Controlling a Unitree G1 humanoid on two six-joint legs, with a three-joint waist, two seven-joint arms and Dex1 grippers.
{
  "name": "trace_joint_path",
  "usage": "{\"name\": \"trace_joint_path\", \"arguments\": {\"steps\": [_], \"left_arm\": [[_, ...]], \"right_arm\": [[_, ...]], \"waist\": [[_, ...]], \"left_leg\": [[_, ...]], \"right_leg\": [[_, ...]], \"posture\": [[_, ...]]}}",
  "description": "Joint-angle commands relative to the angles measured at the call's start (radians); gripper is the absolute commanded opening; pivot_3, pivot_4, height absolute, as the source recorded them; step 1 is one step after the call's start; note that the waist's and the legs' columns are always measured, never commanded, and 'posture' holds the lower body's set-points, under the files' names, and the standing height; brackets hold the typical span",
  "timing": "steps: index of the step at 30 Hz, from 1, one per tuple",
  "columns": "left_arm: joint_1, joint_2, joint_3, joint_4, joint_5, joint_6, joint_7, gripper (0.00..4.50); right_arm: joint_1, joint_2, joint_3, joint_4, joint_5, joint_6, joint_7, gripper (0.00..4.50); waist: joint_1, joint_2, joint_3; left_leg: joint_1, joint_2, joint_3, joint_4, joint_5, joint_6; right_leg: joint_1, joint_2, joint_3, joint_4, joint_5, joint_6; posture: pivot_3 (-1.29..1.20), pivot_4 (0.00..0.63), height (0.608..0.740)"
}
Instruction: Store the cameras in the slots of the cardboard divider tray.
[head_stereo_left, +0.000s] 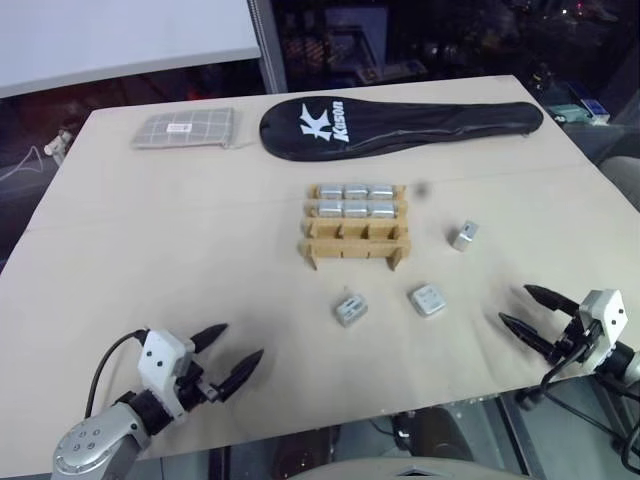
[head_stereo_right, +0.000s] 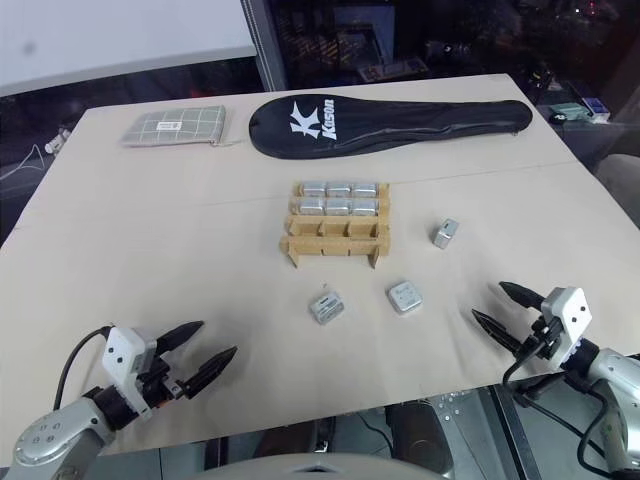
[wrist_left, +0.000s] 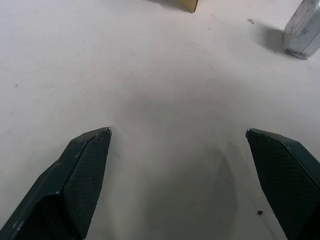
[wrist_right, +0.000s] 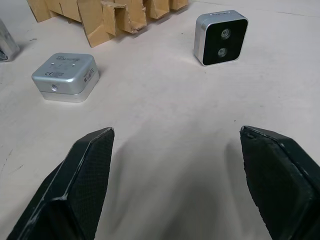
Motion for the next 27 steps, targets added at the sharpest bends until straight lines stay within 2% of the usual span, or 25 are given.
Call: {"name": "trace_joint_path", "arguments": {"steps": [1, 27], "left_arm": [[0.0, 0.006, -0.004, 0.02, 0.003, 0.001, 0.0, 4.5], [-0.022, -0.004, -0.004, 0.044, 0.006, -0.032, -0.008, 4.5]], "right_arm": [[0.004, 0.0, -0.014, -0.024, 0.008, -0.019, -0.002, 3.97], [-0.005, 0.007, -0.006, -0.011, 0.0, -0.036, -0.011, 3.97]], "waist": [[0.0, 0.0, 0.0], [0.004, 0.0, 0.0]], "left_leg": [[0.0, 0.0, 0.0, 0.0, 0.0, 0.0], [0.0, 0.0, 0.0, 0.0, 0.0, 0.0]], "right_leg": [[0.0, 0.0, 0.0, 0.0, 0.0, 0.0], [0.001, 0.0, 0.0, 0.0, 0.0, 0.0]], "posture": [[0.0, 0.15, 0.74], [0.0, 0.15, 0.74]]}}
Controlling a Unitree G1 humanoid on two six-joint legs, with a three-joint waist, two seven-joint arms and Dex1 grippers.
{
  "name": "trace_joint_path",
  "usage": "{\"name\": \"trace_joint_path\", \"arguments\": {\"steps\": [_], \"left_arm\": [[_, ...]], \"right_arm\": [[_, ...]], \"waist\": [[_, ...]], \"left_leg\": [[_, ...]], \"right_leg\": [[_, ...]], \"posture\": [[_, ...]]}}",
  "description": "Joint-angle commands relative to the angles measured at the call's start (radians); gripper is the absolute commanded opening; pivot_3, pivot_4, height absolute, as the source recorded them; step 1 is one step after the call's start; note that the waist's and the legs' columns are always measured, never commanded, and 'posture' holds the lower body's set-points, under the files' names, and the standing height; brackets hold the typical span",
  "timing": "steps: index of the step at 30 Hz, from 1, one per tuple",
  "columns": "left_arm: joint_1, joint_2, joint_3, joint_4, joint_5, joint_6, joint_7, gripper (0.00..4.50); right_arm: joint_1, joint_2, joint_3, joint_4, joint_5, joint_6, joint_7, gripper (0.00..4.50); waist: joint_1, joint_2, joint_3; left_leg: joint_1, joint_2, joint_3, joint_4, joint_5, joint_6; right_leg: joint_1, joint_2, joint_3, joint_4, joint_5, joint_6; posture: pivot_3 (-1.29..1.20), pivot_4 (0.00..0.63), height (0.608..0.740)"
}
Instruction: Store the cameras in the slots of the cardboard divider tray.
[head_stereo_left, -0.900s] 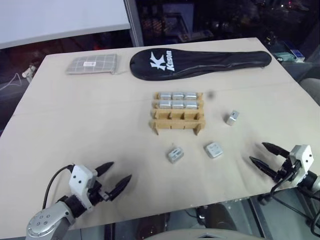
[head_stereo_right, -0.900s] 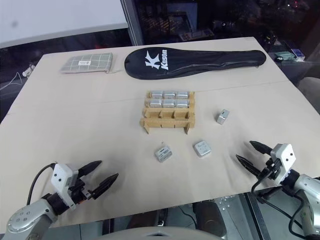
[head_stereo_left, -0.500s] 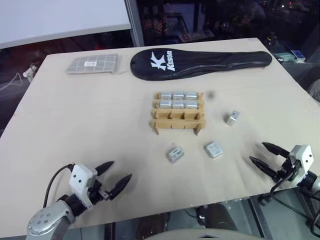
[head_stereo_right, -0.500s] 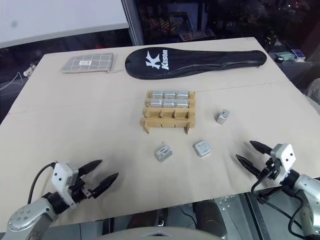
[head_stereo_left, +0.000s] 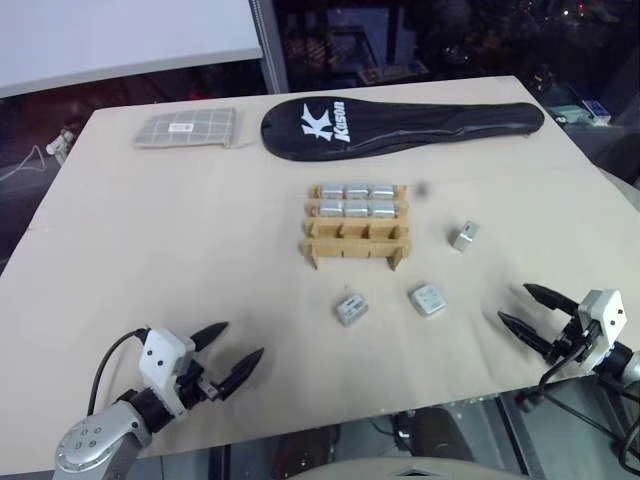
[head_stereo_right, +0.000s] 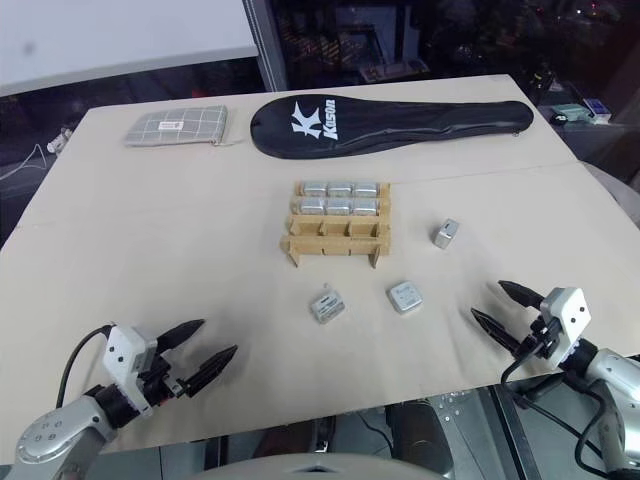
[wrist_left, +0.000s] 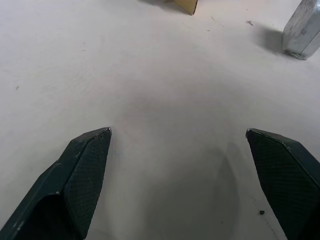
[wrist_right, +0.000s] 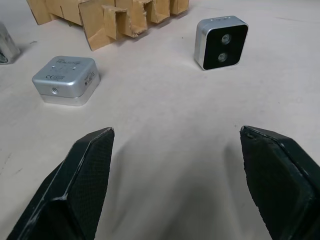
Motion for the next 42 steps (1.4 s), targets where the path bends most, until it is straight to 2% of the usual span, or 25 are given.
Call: {"name": "trace_joint_path", "arguments": {"steps": [1, 4, 7, 12, 14, 18, 20, 27, 31, 34, 35, 37, 39, 41, 42], "left_arm": [[-0.004, 0.001, 0.0, 0.017, 0.004, -0.005, 0.006, 4.5], [-0.013, 0.002, 0.008, 0.013, -0.01, -0.011, 0.0, 4.5], [-0.025, 0.044, 0.026, -0.01, -0.086, 0.023, -0.073, 4.5], [-0.069, 0.224, 0.089, -0.008, -0.212, 0.055, -0.321, 4.5], [-0.088, 0.264, 0.107, 0.007, -0.238, 0.059, -0.375, 4.5], [-0.216, 0.362, 0.182, 0.037, -0.351, 0.126, -0.457, 4.5], [-0.26, 0.397, 0.201, 0.052, -0.374, 0.15, -0.488, 4.5], [-0.364, 0.484, 0.239, 0.071, -0.379, 0.201, -0.543, 4.5], [-0.39, 0.488, 0.233, 0.061, -0.368, 0.215, -0.544, 4.5], [-0.414, 0.462, 0.24, 0.047, -0.417, 0.262, -0.511, 4.5], [-0.41, 0.464, 0.241, 0.043, -0.413, 0.266, -0.515, 4.5], [-0.41, 0.464, 0.253, 0.036, -0.422, 0.283, -0.513, 4.5], [-0.414, 0.467, 0.251, 0.034, -0.411, 0.282, -0.519, 4.5], [-0.417, 0.471, 0.245, 0.035, -0.396, 0.275, -0.528, 4.5], [-0.423, 0.472, 0.242, 0.037, -0.395, 0.277, -0.528, 4.5]], "right_arm": [[-0.005, -0.002, -0.009, -0.018, 0.003, -0.015, -0.005, 3.97], [-0.016, 0.004, 0.004, -0.035, -0.012, -0.001, -0.036, 3.97], [-0.049, 0.023, 0.02, -0.088, -0.022, 0.055, -0.126, 3.97], [-0.176, 0.06, 0.109, -0.243, -0.127, 0.272, -0.388, 3.97], [-0.215, 0.07, 0.132, -0.283, -0.152, 0.356, -0.462, 3.97], [-0.337, 0.203, 0.15, -0.349, -0.184, 0.568, -0.727, 3.97], [-0.372, 0.254, 0.165, -0.366, -0.195, 0.625, -0.795, 3.97], [-0.447, 0.381, 0.225, -0.363, -0.216, 0.755, -0.922, 3.97], [-0.473, 0.409, 0.244, -0.328, -0.246, 0.748, -0.954, 3.97], [-0.483, 0.421, 0.246, -0.296, -0.276, 0.728, -0.979, 3.97], [-0.483, 0.421, 0.246, -0.294, -0.285, 0.727, -0.984, 3.47], [-0.486, 0.416, 0.249, -0.294, -0.302, 0.728, -0.99, 2.75], [-0.487, 0.403, 0.255, -0.288, -0.321, 0.731, -0.988, 1.67], [-0.49, 0.401, 0.251, -0.282, -0.329, 0.727, -0.987, 0.77], [-0.494, 0.399, 0.251, -0.281, -0.333, 0.72, -0.983, 0.74]], "waist": [[0.0, 0.0, 0.0], [0.001, 0.0, 0.0], [0.001, 0.0, 0.0], [-0.005, -0.002, 0.001], [-0.006, -0.002, 0.001], [-0.005, -0.004, 0.001], [-0.004, -0.004, 0.001], [-0.011, -0.004, 0.001], [-0.012, -0.004, 0.001], [-0.012, -0.004, 0.001], [-0.012, -0.004, 0.001], [-0.012, -0.004, 0.001], [-0.012, -0.004, 0.001], [-0.012, -0.004, 0.001], [-0.012, -0.004, 0.001]], "left_leg": [[0.0, 0.0, 0.0, 0.0, 0.0, 0.0], [0.0, 0.0, 0.0, 0.0, 0.0, 0.0], [0.0, 0.0, 0.0, 0.0, 0.0, 0.0], [-0.002, 0.002, 0.001, 0.0, 0.0, 0.0], [-0.002, 0.002, 0.003, 0.0, 0.0, 0.0], [-0.006, 0.001, 0.004, -0.001, 0.0, 0.0], [-0.008, 0.001, 0.003, -0.001, 0.0, 0.0], [-0.007, 0.0, 0.005, -0.001, 0.0, 0.0], [-0.006, 0.0, 0.005, -0.002, 0.0, 0.0], [-0.006, 0.0, 0.005, -0.002, 0.0, 0.0], [-0.006, 0.0, 0.005, -0.002, 0.0, 0.0], [-0.006, 0.0, 0.005, -0.002, 0.0, 0.0], [-0.006, 0.0, 0.005, -0.002, 0.0, 0.0], [-0.006, 0.0, 0.005, -0.002, 0.0, 0.0], [-0.006, 0.0, 0.005, -0.002, 0.0, 0.0]], "right_leg": [[0.0, 0.0, 0.0, 0.0, 0.0, 0.0], [0.0, 0.0, 0.0, 0.0, 0.0, 0.0], [0.0, 0.0, 0.0, 0.0, 0.0, 0.0], [-0.007, 0.002, 0.0, 0.002, 0.0, 0.0], [-0.007, 0.002, 0.001, 0.003, 0.0, 0.0], [-0.011, 0.001, 0.002, 0.002, 0.0, 0.0], [-0.013, 0.001, 0.002, 0.002, 0.001, 0.0], [-0.013, 0.001, 0.004, 0.002, 0.001, 0.0], [-0.013, 0.001, 0.004, 0.002, 0.001, 0.0], [-0.013, 0.001, 0.005, 0.002, 0.001, 0.0], [-0.013, 0.001, 0.004, 0.002, 0.001, 0.0], [-0.013, 0.001, 0.004, 0.002, 0.001, 0.0], [-0.013, 0.001, 0.004, 0.002, 0.001, 0.001], [-0.013, 0.001, 0.005, 0.002, 0.001, 0.001], [-0.013, 0.001, 0.005, 0.002, 0.001, 0.0]], "posture": [[0.0, 0.15, 0.74], [0.0, 0.15, 0.74], [0.0, 0.15, 0.74], [0.0, 0.15, 0.74], [0.0, 0.15, 0.74], [0.0, 0.15, 0.74], [0.0, 0.15, 0.74], [0.0, 0.15, 0.74], [0.0, 0.15, 0.74], [0.0, 0.15, 0.74], [0.0, 0.15, 0.74], [0.0, 0.15, 0.74], [0.0, 0.15, 0.74], [0.0, 0.15, 0.74], [0.0, 0.15, 0.74]]}}
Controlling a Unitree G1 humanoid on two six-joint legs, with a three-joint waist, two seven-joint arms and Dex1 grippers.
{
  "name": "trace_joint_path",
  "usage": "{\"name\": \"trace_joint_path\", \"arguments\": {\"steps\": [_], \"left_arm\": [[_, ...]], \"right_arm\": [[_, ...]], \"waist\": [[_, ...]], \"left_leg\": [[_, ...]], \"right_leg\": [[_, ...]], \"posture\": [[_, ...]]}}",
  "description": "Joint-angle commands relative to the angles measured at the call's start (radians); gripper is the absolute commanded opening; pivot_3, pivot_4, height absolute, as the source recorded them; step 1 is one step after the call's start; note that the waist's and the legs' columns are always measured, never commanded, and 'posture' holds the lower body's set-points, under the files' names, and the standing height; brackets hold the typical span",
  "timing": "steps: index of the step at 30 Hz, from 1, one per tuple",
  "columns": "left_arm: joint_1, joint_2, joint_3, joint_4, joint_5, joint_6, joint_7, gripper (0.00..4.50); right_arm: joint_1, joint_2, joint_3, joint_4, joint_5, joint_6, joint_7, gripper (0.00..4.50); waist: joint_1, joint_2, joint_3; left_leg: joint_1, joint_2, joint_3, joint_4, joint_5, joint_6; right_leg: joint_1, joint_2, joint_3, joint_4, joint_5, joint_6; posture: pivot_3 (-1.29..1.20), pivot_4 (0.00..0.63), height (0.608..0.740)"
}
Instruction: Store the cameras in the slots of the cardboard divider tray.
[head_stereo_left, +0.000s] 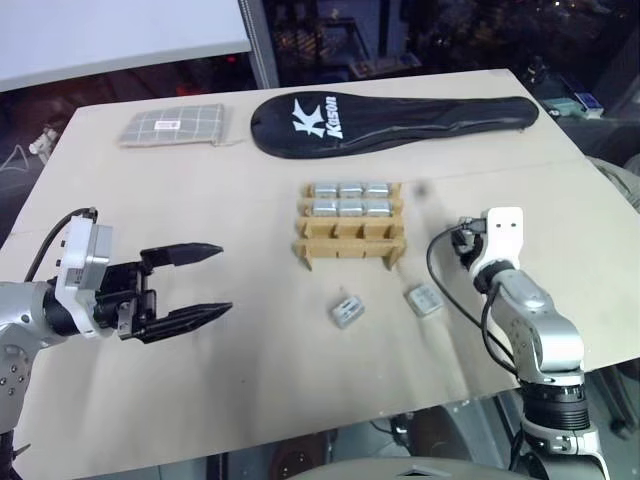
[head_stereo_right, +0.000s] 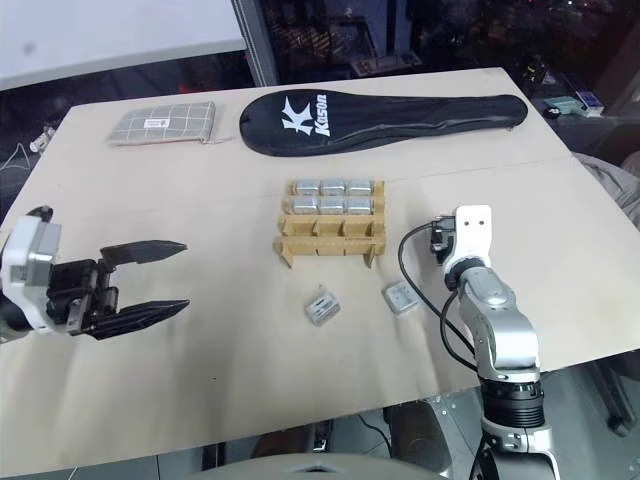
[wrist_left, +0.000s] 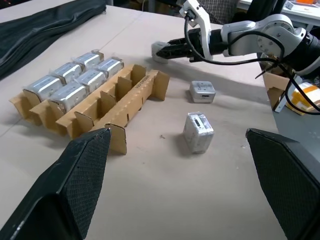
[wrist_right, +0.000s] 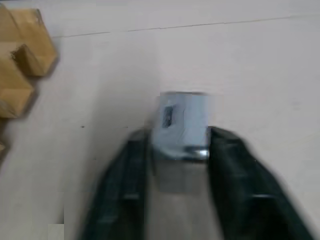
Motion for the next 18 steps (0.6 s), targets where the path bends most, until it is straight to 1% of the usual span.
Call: {"name": "trace_joint_path", "arguments": {"steps": [1, 3, 6, 8, 12, 14, 16, 18], "left_arm": [[-0.02, 0.012, 0.027, -0.015, -0.003, -0.002, -0.006, 4.5], [-0.034, 0.015, 0.021, -0.007, -0.002, 0.001, -0.007, 4.5], [-0.055, 0.02, 0.017, 0.005, 0.001, 0.005, -0.01, 4.5], [-0.07, 0.027, 0.017, 0.017, 0.0, 0.012, -0.014, 4.5], [-0.088, 0.055, 0.001, 0.066, 0.037, 0.0, -0.055, 4.5], [-0.103, 0.055, -0.003, 0.085, 0.042, -0.001, -0.066, 4.5], [-0.112, 0.053, 0.0, 0.095, 0.044, 0.001, -0.072, 4.5], [-0.109, 0.051, 0.008, 0.097, 0.045, 0.003, -0.076, 4.5]], "right_arm": [[-0.027, -0.014, -0.004, -0.008, -0.02, -0.032, 0.005, 0.75], [-0.037, -0.047, 0.018, -0.011, -0.036, -0.058, 0.04, 0.75], [-0.071, -0.11, 0.057, -0.011, -0.021, -0.122, 0.161, 0.75], [-0.125, -0.168, 0.077, 0.014, 0.011, -0.189, 0.296, 0.75], [-0.316, -0.279, 0.18, 0.161, 0.079, -0.323, 0.684, 0.75], [-0.427, -0.273, 0.235, 0.299, 0.07, -0.443, 0.827, 0.75], [-0.525, -0.229, 0.259, 0.436, 0.082, -0.523, 0.927, 0.75], [-0.629, -0.178, 0.296, 0.575, 0.088, -0.559, 1.045, 0.75]], "waist": [[0.0, 0.0, 0.0], [0.0, 0.0, 0.0], [0.0, 0.0, 0.0], [-0.003, 0.0, 0.001], [-0.014, 0.0, 0.001], [-0.019, -0.001, 0.001], [-0.024, -0.002, 0.002], [-0.025, -0.002, 0.002]], "left_leg": [[0.0, 0.0, 0.0, 0.0, 0.0, 0.0], [0.0, 0.0, 0.0, 0.0, 0.0, 0.0], [0.0, 0.0, 0.001, 0.0, 0.0, 0.0], [0.0, 0.0, 0.001, 0.0, 0.0, 0.0], [0.002, 0.0, 0.002, 0.0, 0.0, 0.0], [0.003, 0.001, 0.002, 0.0, 0.0, 0.0], [0.003, 0.002, 0.002, -0.001, 0.0, 0.0], [0.002, 0.003, 0.001, -0.001, 0.0, 0.0]], "right_leg": [[0.0, 0.0, 0.0, 0.0, 0.0, 0.0], [0.0, 0.0, 0.0, 0.0, 0.0, 0.0], [0.0, 0.0, 0.001, 0.0, 0.0, 0.0], [0.0, 0.0, 0.001, 0.0, 0.001, 0.001], [0.0, 0.002, 0.002, 0.0, 0.001, 0.002], [0.001, 0.003, 0.002, 0.001, 0.002, 0.002], [0.001, 0.004, 0.002, 0.001, 0.002, 0.003], [0.0, 0.005, 0.002, 0.001, 0.003, 0.003]], "posture": [[0.0, 0.15, 0.74], [0.0, 0.15, 0.74], [0.0, 0.15, 0.74], [0.0, 0.15, 0.74], [0.0, 0.15, 0.74], [0.0, 0.15, 0.74], [0.0, 0.15, 0.74], [0.0, 0.15, 0.74]]}}
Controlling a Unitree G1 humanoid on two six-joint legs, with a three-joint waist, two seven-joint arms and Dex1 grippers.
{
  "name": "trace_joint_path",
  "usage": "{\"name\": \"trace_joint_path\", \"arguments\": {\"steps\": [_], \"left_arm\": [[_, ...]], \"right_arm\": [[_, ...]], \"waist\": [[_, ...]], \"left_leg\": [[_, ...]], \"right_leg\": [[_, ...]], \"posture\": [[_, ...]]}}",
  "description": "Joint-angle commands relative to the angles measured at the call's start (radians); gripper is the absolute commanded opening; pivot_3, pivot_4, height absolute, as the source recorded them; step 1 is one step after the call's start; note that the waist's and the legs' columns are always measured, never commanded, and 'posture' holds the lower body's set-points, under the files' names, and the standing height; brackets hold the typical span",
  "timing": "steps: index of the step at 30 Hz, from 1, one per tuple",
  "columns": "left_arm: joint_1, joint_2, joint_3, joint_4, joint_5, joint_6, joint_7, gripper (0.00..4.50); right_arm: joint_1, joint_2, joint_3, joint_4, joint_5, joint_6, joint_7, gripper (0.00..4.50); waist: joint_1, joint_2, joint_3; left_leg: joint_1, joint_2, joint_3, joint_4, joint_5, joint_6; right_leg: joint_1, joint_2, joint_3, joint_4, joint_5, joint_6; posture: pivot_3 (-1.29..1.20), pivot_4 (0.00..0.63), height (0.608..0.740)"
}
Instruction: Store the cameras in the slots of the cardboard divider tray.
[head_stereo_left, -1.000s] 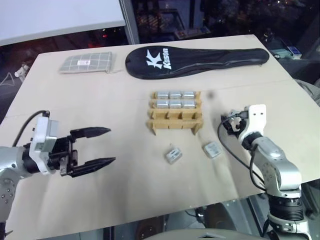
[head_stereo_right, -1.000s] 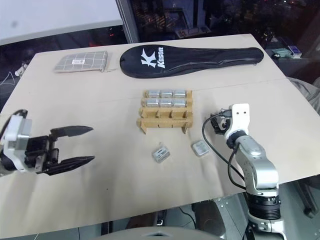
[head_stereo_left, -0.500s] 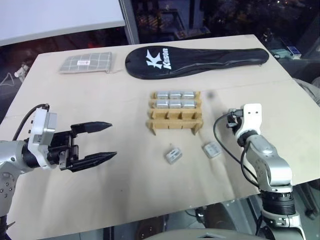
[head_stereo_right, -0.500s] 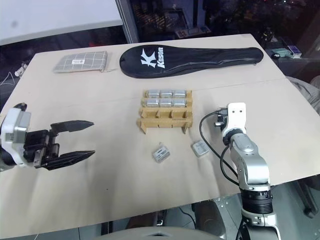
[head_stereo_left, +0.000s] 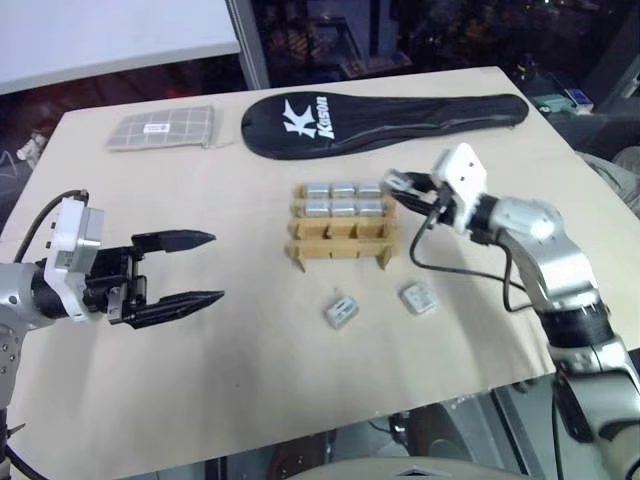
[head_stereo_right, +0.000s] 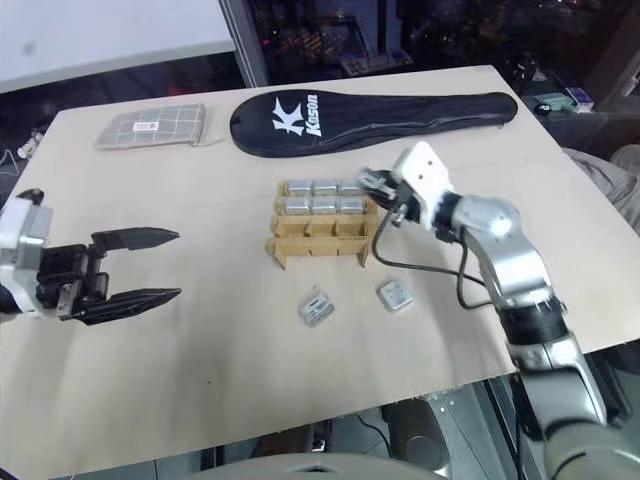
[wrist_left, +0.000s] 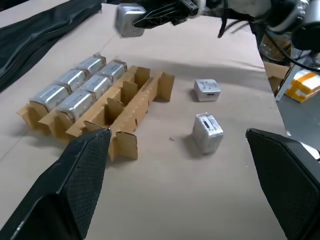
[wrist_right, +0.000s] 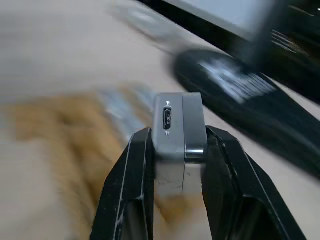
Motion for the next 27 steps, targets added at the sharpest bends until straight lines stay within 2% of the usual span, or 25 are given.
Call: {"name": "trace_joint_path", "arguments": {"steps": [1, 5, 10, 17, 27], "left_arm": [[0.0, 0.008, 0.03, -0.003, -0.003, -0.006, -0.014, 4.5], [0.048, -0.007, 0.076, -0.039, 0.0, -0.004, 0.003, 4.5], [0.128, -0.05, 0.158, -0.096, 0.006, -0.016, 0.045, 4.5], [0.15, -0.082, 0.207, -0.096, 0.049, -0.083, 0.087, 4.5], [0.154, -0.079, 0.205, -0.058, 0.074, -0.127, 0.075, 4.5]], "right_arm": [[-0.168, 0.086, 0.051, 0.232, 0.022, -0.108, 0.209, 0.75], [-0.329, 0.207, 0.082, 0.512, -0.015, -0.23, 0.342, 0.75], [-0.453, 0.299, 0.087, 0.738, -0.068, -0.295, 0.393, 0.75], [-0.493, 0.313, 0.089, 0.916, -0.156, -0.354, 0.424, 0.75], [-0.556, 0.322, 0.05, 1.071, -0.23, -0.394, 0.348, 0.75]], "waist": [[-0.003, 0.0, 0.001], [-0.003, 0.0, 0.001], [0.004, 0.0, 0.001], [0.008, 0.001, 0.002], [-0.002, 0.002, 0.002]], "left_leg": [[0.0, 0.0, 0.0, 0.0, 0.0, 0.0], [0.0, 0.001, -0.002, -0.001, 0.0, 0.0], [-0.002, -0.002, -0.007, -0.001, 0.0, -0.001], [-0.006, -0.006, -0.016, -0.001, 0.001, -0.004], [-0.005, -0.005, -0.018, -0.001, 0.003, -0.007]], "right_leg": [[0.0, 0.0, 0.0, 0.0, 0.002, -0.004], [-0.001, -0.001, 0.0, 0.0, 0.004, -0.006], [-0.002, -0.008, -0.003, -0.001, 0.004, -0.006], [-0.002, -0.011, -0.012, -0.002, 0.004, -0.007], [-0.002, -0.009, -0.013, 0.0, 0.005, -0.009]], "posture": [[0.0, 0.15, 0.74], [0.0, 0.15, 0.74], [0.0, 0.15, 0.74], [0.0, 0.15, 0.74], [0.0, 0.15, 0.74]]}}
